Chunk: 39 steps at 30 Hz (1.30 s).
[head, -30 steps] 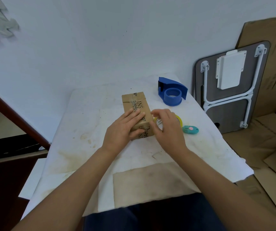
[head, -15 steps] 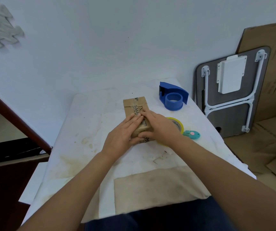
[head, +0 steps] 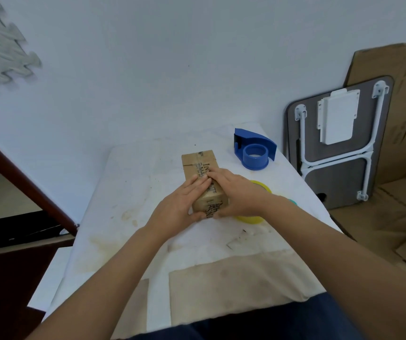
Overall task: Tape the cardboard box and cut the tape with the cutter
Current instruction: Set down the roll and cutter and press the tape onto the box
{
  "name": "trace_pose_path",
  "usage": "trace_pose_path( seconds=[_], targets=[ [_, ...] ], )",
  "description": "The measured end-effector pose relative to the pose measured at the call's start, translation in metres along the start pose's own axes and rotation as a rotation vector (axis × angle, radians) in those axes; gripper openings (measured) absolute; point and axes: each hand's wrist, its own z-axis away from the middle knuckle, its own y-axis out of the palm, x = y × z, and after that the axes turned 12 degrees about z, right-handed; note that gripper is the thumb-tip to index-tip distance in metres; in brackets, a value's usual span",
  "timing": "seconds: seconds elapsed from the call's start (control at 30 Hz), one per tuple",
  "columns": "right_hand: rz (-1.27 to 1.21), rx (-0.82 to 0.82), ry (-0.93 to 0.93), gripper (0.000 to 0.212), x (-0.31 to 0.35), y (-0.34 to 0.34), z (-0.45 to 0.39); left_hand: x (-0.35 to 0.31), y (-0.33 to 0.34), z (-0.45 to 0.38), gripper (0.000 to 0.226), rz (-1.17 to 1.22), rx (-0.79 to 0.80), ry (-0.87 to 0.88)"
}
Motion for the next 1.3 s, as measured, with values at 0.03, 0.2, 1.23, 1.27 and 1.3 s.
trace_pose_path(
  seconds=[0.03, 0.2, 1.23, 1.27, 1.3],
  targets=[
    [0.0, -0.028, 0.023, 0.092, 0.004, -0.002, -0.002, 0.0, 0.0, 0.0, 0.085, 0.003, -0.003, 0.004],
    [0.088, -0.2, 0.11, 0.071, 0.019, 0.008, -0.015, -0.001, -0.001, 0.0, 0.086, 0.019, 0.015, -0.012],
    [-0.691, -0.28, 0.27, 0.042, -0.025, -0.011, 0.007, 0.01, -0.028, 0.002, 0.049, -0.063, -0.011, -0.084],
    [-0.75, -0.338, 0.335, 0.036, -0.03, -0.011, 0.008, 0.009, -0.029, -0.003, 0.048, -0.125, -0.004, -0.074],
    [-0.79, -0.395, 0.401, 0.032, -0.036, -0.011, 0.009, 0.005, -0.028, -0.008, 0.048, -0.18, 0.0, -0.071]
  ],
)
